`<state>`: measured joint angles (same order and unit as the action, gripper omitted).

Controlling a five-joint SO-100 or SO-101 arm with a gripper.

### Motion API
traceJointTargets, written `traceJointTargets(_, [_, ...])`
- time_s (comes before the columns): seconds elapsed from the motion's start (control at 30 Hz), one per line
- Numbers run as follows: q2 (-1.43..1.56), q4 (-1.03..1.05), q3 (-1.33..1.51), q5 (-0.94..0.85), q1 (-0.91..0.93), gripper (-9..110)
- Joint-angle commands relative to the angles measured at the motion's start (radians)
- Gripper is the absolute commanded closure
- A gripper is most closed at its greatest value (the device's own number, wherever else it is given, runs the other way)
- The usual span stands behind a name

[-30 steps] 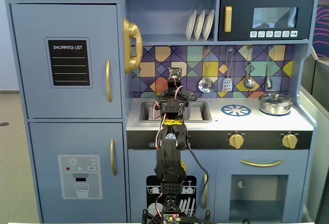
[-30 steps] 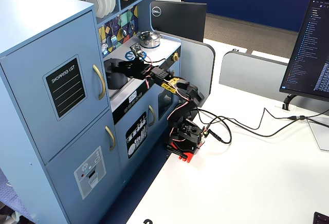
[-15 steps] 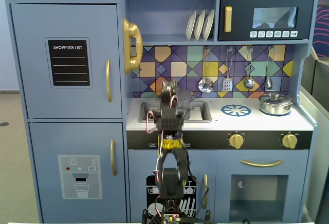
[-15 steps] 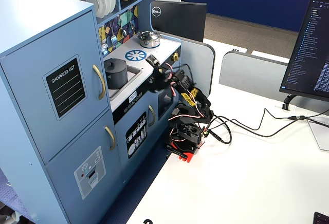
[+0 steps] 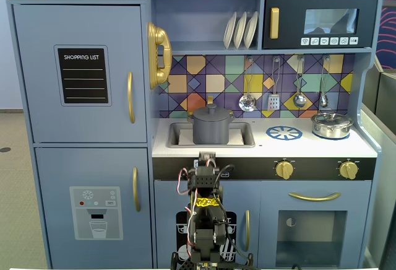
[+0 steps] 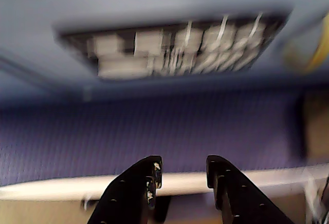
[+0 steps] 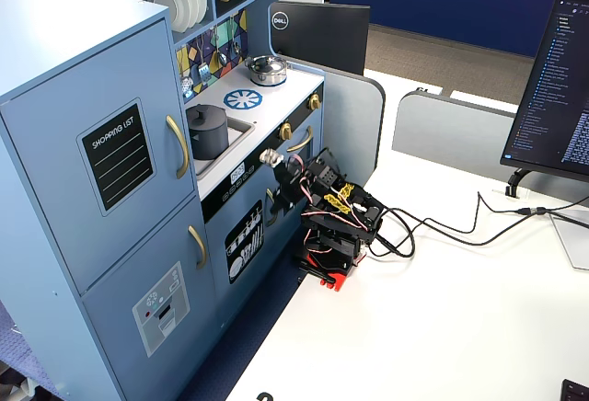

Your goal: Pick up the lid from the counter and put it on the gray recipient

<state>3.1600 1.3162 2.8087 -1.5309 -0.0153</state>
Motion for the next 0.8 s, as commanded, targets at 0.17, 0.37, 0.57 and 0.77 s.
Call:
traceJointTargets(0.17, [0.018,0.044,0.190,-0.028,0.035,102])
traceJointTargets(0.37, [0.018,0.202,0.193,0.020,0.034,101])
traceJointTargets(0.57, [0.018,0.206,0.193,0.063,0.014,100])
traceJointTargets(0.77, [0.018,0.213,0.193,0.020,0.015,100])
